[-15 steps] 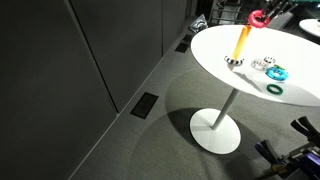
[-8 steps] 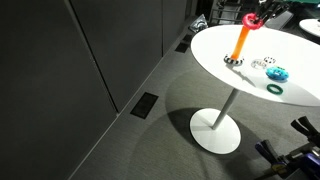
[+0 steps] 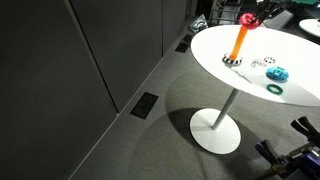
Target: Remove the top two circular objects on the orange object then put the pink object
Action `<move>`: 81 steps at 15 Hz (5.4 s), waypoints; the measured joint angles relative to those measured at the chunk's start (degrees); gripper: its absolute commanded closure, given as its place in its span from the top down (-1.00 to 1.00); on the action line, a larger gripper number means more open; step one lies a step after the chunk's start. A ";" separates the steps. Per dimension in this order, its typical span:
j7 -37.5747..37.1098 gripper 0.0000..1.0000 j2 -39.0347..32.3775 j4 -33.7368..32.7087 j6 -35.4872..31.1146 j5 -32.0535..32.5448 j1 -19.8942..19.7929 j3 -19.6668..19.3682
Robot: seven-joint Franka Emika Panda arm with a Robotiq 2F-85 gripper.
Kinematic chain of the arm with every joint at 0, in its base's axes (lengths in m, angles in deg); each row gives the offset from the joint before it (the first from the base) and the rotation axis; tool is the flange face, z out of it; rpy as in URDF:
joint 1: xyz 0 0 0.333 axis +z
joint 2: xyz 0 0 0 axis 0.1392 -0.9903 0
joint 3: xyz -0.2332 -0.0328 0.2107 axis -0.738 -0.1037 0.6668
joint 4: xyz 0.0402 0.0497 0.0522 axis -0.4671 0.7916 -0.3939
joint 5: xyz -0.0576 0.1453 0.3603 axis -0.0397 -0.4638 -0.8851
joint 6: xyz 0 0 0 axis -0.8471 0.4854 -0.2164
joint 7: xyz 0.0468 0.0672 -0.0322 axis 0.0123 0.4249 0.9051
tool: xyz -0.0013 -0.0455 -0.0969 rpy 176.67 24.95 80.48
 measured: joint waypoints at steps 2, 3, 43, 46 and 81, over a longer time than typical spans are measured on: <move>0.48 -0.78 -0.15 -0.46 1.06 -0.90 -0.41 0.45; 0.69 -0.78 -0.21 -0.74 1.88 -1.22 -0.58 0.58; 0.43 -0.78 -6.09 -14.32 22.19 -1.31 -1.41 -0.13; -0.45 -0.78 -6.14 -15.21 23.46 -0.96 -1.38 -0.17; -3.98 -0.77 -11.11 -23.43 32.51 2.03 -0.55 -0.86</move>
